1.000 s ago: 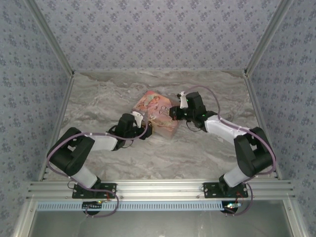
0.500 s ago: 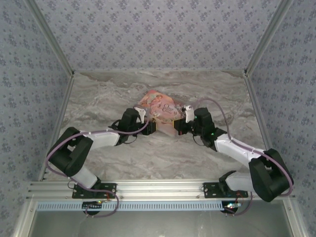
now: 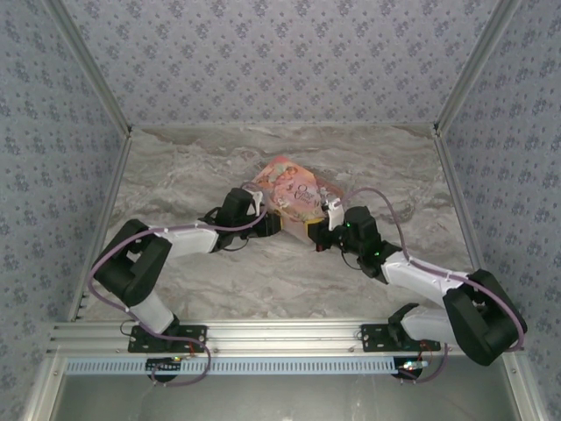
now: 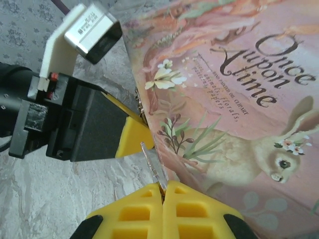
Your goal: Unlock the padlock with the key
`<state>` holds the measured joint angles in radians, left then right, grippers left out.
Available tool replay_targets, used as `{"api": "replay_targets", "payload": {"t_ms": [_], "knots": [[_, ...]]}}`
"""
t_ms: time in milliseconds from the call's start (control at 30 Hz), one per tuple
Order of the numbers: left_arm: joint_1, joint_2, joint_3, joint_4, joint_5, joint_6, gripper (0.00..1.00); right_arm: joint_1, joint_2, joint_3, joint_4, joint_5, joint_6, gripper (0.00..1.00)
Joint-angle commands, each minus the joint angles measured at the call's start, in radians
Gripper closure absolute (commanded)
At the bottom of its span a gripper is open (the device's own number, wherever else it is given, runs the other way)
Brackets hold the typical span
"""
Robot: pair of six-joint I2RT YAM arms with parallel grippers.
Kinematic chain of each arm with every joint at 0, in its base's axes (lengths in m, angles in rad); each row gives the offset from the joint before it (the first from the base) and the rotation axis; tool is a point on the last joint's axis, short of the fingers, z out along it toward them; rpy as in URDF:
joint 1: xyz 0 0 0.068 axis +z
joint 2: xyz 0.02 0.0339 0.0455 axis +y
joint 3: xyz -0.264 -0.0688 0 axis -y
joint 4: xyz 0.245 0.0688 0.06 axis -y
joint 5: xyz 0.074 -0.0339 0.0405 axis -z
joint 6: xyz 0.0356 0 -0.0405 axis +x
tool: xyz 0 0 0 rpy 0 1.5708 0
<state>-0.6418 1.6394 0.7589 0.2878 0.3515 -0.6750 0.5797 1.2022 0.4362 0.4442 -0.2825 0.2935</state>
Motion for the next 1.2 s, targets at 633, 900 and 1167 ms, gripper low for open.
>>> {"api": "replay_targets", "payload": {"t_ms": [633,900,1167], "knots": [[-0.017,-0.021,0.094,0.07,0.027,-0.129,0.75,0.119,0.031,-0.025,0.013,0.076,-0.023,0.97],[-0.021,-0.041,0.082,0.058,0.014,-0.125,0.75,0.027,0.131,0.031,0.073,0.013,-0.051,0.97],[-0.021,-0.051,0.074,0.058,0.006,-0.127,0.75,-0.084,0.177,0.046,0.105,-0.1,-0.058,0.97]]}}
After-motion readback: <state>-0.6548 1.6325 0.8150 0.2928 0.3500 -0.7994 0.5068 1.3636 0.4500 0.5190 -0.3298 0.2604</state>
